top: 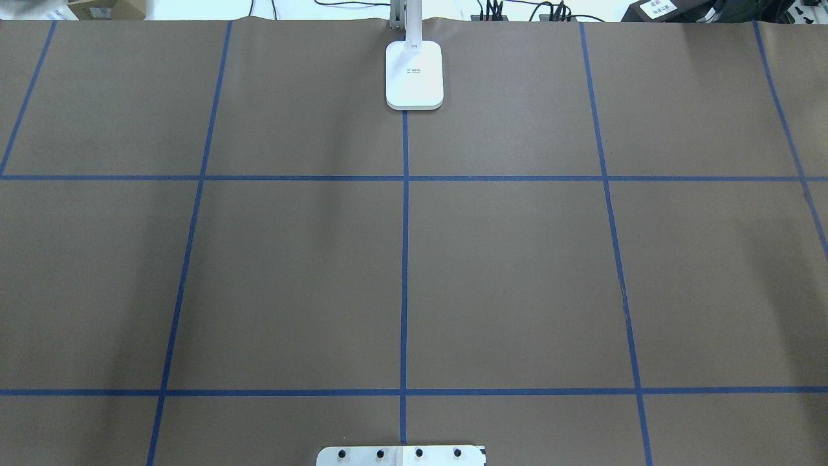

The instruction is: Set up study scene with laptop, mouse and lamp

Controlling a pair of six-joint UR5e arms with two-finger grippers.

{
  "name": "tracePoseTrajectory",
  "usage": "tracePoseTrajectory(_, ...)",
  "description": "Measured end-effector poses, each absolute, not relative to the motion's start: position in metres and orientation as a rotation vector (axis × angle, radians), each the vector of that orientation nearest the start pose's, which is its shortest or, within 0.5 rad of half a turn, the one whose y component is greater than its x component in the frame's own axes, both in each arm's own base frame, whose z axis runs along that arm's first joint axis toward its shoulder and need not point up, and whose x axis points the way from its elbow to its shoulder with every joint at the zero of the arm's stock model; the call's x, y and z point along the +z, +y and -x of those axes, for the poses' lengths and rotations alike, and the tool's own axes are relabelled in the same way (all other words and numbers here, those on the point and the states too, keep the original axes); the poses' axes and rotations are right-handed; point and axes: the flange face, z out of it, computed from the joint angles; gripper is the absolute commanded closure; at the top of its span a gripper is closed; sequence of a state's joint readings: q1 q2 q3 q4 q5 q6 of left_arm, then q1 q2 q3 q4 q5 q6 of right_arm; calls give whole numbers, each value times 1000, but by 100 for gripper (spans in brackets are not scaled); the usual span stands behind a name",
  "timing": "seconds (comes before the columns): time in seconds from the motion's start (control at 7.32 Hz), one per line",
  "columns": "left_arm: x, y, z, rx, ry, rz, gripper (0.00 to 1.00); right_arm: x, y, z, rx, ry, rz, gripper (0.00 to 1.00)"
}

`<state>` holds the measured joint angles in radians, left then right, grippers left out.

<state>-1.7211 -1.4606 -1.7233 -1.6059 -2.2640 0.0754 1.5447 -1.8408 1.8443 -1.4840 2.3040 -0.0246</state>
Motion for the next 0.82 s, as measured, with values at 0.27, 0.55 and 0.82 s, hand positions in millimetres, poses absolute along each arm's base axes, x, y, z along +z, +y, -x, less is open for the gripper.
tracePoseTrajectory(0.27, 650, -424, 149, -120, 630, -99, 0, 636, -386, -57, -82, -733, -86, 0)
tracePoseTrajectory(0.55, 666, -407, 162, -297, 614, -2, 0, 636, -386, -57, -83, -733, -86, 0)
tracePoseTrajectory(0.82, 686, -370, 181, -533, 626, 161, 0, 636, -386, -57, -83, -733, -86, 0)
